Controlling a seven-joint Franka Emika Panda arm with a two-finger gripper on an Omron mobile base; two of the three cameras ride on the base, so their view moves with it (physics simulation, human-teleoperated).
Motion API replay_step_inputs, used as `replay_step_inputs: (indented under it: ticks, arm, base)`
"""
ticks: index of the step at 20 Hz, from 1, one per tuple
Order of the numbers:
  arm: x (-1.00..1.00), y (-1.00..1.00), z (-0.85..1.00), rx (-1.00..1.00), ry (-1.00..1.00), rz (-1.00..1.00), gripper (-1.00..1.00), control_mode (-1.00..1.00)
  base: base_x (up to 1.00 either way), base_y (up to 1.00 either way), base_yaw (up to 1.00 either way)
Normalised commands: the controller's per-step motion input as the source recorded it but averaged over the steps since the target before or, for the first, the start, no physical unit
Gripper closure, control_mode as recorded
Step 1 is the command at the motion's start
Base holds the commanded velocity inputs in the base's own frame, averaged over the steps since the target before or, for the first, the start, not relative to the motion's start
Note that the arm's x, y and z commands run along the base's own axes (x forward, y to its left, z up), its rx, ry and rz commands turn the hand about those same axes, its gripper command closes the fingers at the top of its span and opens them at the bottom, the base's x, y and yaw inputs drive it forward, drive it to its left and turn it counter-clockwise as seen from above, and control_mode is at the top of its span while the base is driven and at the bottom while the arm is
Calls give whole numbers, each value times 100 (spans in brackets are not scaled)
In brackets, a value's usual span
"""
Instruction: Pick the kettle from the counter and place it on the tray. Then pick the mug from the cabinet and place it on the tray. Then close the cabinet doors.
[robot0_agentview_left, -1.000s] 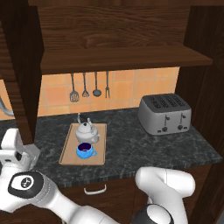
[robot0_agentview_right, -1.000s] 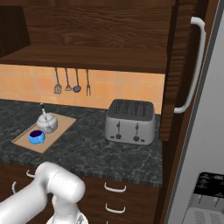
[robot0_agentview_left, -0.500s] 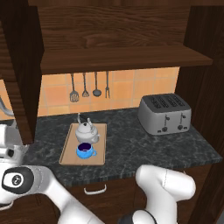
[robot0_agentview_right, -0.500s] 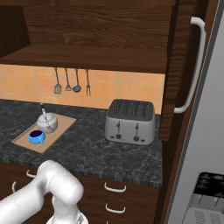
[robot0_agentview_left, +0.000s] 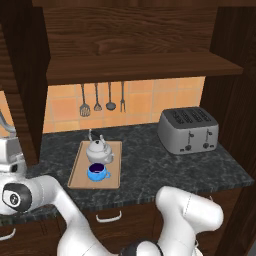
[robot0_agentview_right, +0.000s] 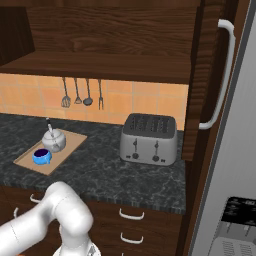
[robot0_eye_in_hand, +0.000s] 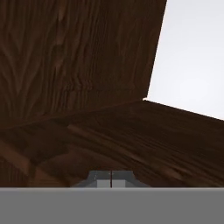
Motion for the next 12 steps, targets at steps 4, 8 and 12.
replay_step_inputs:
  ticks: [4,8,12]
  arm:
    - [0,9,2,0,-3,-6,100,-100]
    - [0,0,11,8,-16,-4,100,-100]
    - [0,-6,32,25,-24,-3,100,-100]
  base:
    - [0,0,0]
    - [0,0,0]
    - [0,0,0]
